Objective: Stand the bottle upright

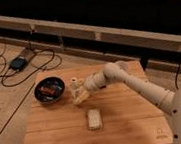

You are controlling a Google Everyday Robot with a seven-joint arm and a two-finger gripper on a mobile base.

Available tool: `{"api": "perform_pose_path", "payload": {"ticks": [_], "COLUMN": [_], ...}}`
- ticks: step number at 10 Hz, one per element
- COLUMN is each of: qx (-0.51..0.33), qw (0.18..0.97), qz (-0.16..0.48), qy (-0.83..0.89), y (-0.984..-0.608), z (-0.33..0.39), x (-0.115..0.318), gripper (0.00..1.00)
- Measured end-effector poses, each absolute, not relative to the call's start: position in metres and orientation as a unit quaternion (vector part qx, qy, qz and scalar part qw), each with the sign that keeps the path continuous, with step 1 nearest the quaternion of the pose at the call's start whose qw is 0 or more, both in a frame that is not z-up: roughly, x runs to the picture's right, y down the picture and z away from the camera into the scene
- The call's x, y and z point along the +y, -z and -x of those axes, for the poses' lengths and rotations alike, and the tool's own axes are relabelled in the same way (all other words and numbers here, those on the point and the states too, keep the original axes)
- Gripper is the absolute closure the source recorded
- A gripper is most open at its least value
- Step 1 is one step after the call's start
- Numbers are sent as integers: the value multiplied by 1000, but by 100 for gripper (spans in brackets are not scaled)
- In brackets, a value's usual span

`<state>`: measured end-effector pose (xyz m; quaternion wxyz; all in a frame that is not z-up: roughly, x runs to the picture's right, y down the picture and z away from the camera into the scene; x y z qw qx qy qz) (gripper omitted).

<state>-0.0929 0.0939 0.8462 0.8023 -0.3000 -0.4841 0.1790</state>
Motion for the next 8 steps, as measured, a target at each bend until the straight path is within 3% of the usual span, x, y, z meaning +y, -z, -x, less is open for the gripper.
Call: {"api": "perform_pose_path", "payload": {"ticks": [8], "qx": [-481], "qw": [805], "qz": [296], "qy": [-178], "y": [-845], "z": [90], "x": [92], "gripper": [20]}}
